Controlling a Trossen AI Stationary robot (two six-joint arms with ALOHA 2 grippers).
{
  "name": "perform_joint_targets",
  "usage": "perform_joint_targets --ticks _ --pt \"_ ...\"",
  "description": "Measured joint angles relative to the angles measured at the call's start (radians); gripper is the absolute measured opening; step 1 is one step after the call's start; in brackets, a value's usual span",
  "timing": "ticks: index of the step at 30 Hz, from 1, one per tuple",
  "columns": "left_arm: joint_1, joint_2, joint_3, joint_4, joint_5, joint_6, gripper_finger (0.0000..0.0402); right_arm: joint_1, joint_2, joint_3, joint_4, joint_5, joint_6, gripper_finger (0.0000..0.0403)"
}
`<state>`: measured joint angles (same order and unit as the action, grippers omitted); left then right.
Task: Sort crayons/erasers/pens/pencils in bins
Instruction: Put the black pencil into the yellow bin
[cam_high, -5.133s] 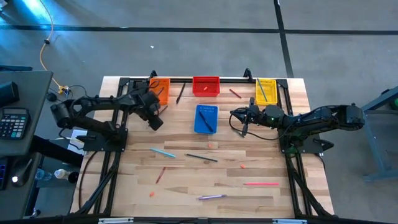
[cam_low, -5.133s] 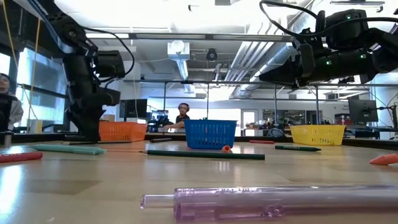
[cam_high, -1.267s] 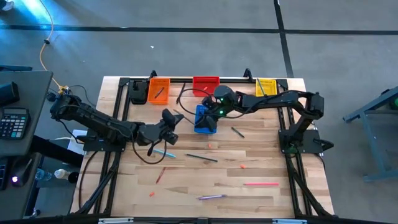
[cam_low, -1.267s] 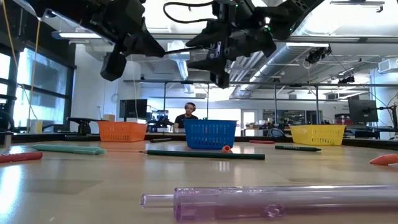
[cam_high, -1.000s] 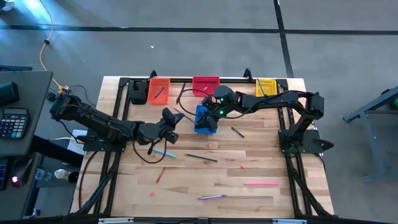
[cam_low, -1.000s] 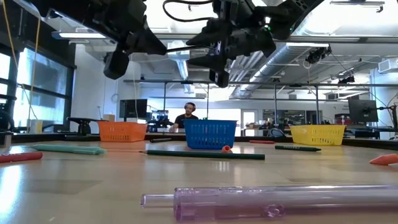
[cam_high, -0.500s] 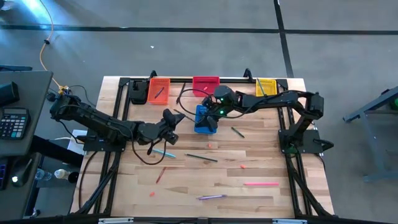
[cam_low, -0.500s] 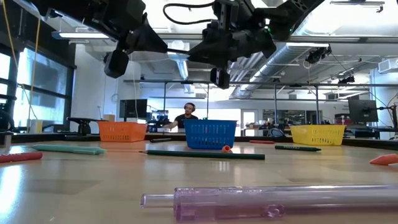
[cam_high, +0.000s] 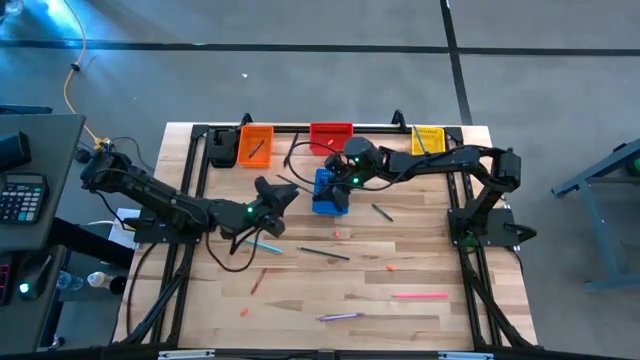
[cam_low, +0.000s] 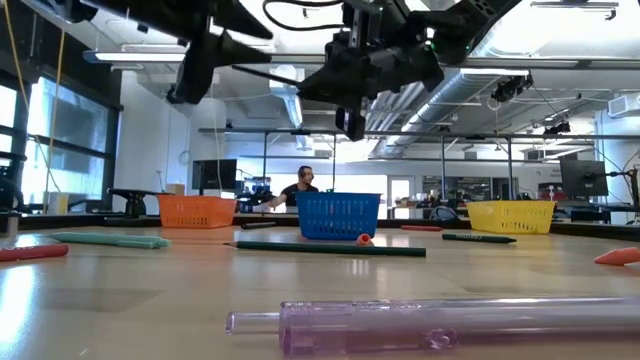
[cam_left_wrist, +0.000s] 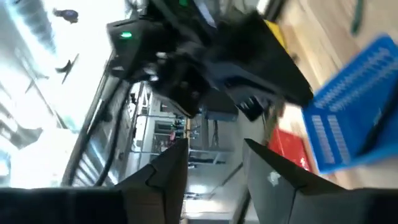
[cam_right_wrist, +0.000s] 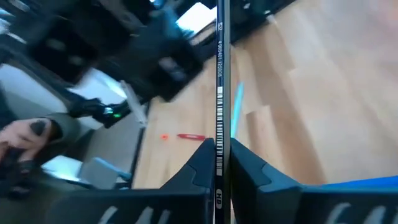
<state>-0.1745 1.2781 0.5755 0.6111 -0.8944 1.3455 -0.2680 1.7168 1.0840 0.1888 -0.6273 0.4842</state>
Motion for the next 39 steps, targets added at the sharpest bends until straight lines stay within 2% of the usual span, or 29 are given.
perform_joint_targets --ticks 4,8,16,22,26,29,32,34,39 --pt "-0.005 -0.032 -0.003 0.018 -0.003 -0.173 0.0149 -0.016 0.000 -0.001 -0.060 0.088 -0.082 0.0012" --pt "0.002 -0.090 -0.042 0.023 0.025 -0.361 0.0142 -0.055 -0.002 -0.059 -0.059 0.227 -0.112 0.0012" --pt "0.083 -0.210 -0.164 0.051 0.169 -0.781 0.0115 -0.138 -0.026 -0.214 0.010 0.441 -0.127 0.0012" --pt "0.194 -0.226 -0.254 0.160 0.291 -1.015 0.0093 -0.199 -0.138 -0.324 -0.016 0.605 -0.187 0.0012" --pt "0.280 -0.225 -0.284 0.184 0.374 -1.123 0.0074 -0.251 -0.262 -0.383 -0.111 0.705 -0.223 0.0012" --pt "0.338 -0.225 -0.300 0.213 0.425 -1.172 0.0059 -0.297 -0.364 -0.401 -0.250 0.787 -0.261 0.0012" --pt "0.386 -0.225 -0.305 0.232 0.480 -1.210 0.0044 -0.344 -0.445 -0.411 -0.371 0.909 -0.313 0.0012" --pt "0.409 -0.225 -0.306 0.233 0.512 -1.222 0.0035 -0.381 -0.464 -0.412 -0.431 0.965 -0.369 0.0012" --pt "0.432 -0.214 -0.306 0.234 0.541 -1.238 0.0019 -0.488 -0.431 -0.412 -0.443 0.966 -0.461 0.0012"
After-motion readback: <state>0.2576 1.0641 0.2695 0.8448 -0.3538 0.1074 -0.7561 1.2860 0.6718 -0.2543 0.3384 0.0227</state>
